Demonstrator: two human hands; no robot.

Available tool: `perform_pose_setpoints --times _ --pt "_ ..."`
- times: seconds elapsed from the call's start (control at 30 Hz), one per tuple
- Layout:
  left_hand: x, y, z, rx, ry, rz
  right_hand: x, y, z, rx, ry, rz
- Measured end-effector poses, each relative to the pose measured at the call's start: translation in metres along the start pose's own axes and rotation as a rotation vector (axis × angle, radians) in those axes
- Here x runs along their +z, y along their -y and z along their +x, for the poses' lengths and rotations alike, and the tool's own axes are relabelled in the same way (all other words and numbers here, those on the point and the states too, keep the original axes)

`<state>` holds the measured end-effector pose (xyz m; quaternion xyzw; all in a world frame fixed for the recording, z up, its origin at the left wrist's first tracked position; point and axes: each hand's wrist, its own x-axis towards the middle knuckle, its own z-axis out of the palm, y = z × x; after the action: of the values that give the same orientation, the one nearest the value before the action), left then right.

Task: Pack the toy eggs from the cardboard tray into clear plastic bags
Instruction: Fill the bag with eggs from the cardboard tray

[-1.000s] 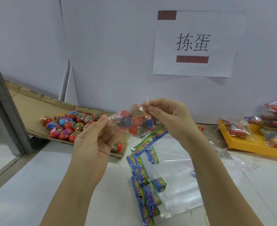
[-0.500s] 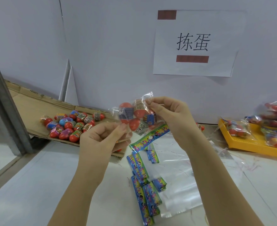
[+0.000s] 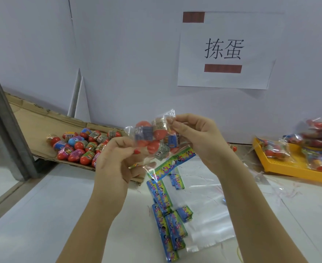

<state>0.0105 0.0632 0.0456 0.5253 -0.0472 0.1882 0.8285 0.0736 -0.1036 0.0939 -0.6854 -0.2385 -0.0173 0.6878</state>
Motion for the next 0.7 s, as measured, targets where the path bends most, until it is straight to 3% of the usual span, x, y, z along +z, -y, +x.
perform_pose_setpoints --times 0.1,0.4,0.53,0.7 --pt "-0.0035 -0.0059 0.0031 -0.039 -0.017 -0.137 -0.0027 0.0011 -0.0014 -0.024 0.049 -0.046" --pt "0.0010 -0.0005 -0.0019 0.120 -0.126 0.039 -0.0009 0.0001 -0.0019 0.017 0.045 -0.099" --pt "0.0035 -0.0002 -0.0030 0.134 -0.102 0.071 0.0037 -0.0021 -0.0001 -0.045 -0.067 -0.084" --pt "-0.0011 -0.0022 -0.0003 0.133 -0.014 0.150 -0.0024 -0.0014 -0.0003 -0.031 -0.087 -0.096"
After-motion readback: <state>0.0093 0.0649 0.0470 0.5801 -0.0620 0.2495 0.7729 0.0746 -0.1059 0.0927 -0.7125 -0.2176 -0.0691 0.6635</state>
